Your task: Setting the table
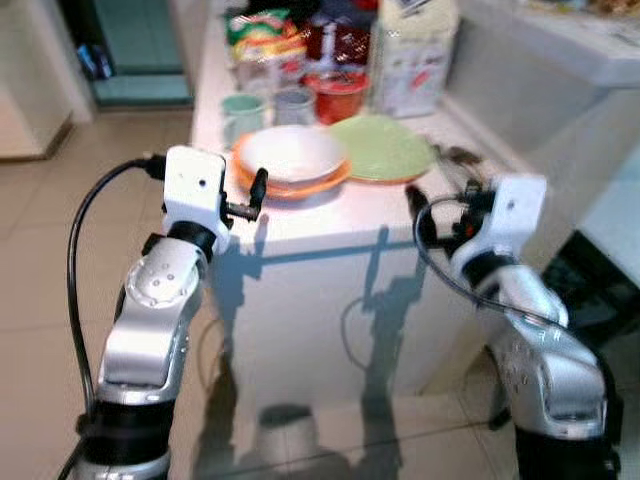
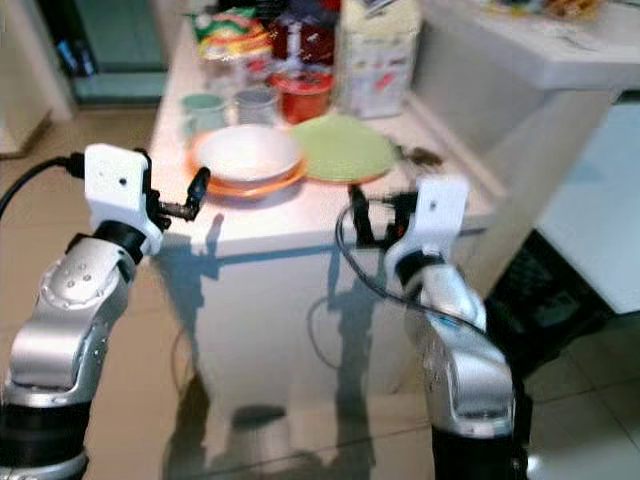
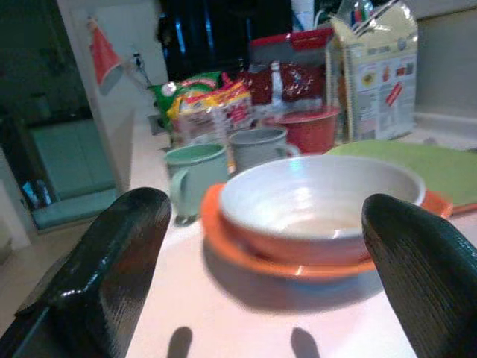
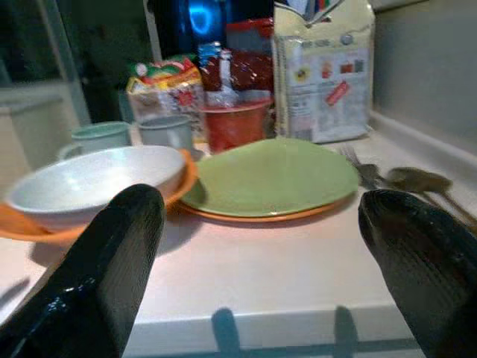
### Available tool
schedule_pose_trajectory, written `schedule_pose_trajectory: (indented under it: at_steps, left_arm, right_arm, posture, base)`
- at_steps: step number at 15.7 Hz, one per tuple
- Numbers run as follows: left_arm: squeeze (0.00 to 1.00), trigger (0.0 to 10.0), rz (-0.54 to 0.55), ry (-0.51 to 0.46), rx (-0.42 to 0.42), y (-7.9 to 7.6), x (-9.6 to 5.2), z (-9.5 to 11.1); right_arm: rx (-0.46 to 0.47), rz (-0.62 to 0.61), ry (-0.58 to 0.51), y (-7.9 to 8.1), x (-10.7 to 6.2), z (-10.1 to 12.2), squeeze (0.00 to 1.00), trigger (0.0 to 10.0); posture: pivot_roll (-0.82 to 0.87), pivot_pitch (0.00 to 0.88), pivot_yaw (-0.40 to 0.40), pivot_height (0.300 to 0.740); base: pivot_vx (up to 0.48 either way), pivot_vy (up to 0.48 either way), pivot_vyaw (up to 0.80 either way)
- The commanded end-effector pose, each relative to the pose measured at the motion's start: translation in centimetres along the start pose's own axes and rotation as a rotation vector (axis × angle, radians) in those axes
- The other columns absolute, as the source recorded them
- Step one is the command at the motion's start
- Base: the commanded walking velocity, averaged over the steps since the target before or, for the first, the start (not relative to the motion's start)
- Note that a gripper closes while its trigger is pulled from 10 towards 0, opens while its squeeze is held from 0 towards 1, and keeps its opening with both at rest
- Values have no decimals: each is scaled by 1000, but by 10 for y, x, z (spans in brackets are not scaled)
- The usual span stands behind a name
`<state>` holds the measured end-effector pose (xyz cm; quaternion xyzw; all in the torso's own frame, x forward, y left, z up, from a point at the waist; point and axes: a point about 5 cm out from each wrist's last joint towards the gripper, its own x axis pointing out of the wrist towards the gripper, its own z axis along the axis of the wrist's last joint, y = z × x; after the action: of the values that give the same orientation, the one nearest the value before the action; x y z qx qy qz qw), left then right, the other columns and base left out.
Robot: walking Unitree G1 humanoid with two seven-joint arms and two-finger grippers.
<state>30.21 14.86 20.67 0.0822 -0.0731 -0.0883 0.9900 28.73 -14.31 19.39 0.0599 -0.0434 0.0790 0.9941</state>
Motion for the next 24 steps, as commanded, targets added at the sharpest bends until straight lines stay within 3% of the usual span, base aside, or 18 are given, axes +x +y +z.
schedule_pose_trajectory:
  at_steps: [1, 2, 3, 4, 5, 9, 12, 19, 24]
  left_arm:
    - [1000, 10000, -33, -36, -10, -9, 2, 9]
    - [1000, 10000, -35, -37, -10, -9, 2, 10]
    - [769, 10000, -5, -42, -6, -7, 2, 11]
    - [290, 10000, 0, -48, 3, -6, 2, 12]
    - [0, 10000, 7, -58, 16, -6, 3, 14]
    - [0, 10000, -10, -78, 54, -12, 4, 17]
    - [0, 10000, -12, -94, 48, -13, 4, 20]
    - [0, 10000, -22, -125, 64, -12, 7, 27]
    - [0, 10000, -4, -151, 81, -6, 11, 37]
  right_arm:
    - [-6, -29, -5, -8, 1, 2, 1000, 10000]
    - [-9, -30, -4, -8, 2, 2, 1000, 10000]
    - [-44, -35, 16, -9, 3, 1, 867, 10000]
    - [-52, -36, 21, -9, 3, 1, 314, 10000]
    - [-62, -36, 27, -9, 3, 0, 0, 10000]
    - [-58, -22, 36, -7, 4, -1, 0, 10000]
    - [-54, -20, 33, -7, 5, 0, 0, 10000]
    - [-66, -17, 33, -7, 6, 0, 0, 10000]
    - [-127, 84, 23, 0, 9, 5, 0, 10000]
  posture:
    - [15, 0, -16, 740]
    - [16, 0, -16, 740]
    - [16, 0, -14, 740]
    - [16, 0, -13, 740]
    - [16, 0, -13, 740]
    - [15, 0, -19, 740]
    - [14, 0, -18, 740]
    - [13, 0, -11, 740]
    - [21, 0, -18, 740]
  base:
    - [0, 0, 0]
    - [0, 0, 0]
    - [0, 0, 0]
    - [0, 0, 0]
    - [0, 0, 0]
    - [0, 0, 0]
    - [0, 0, -673]
    - [280, 0, -197]
    - [297, 0, 0]
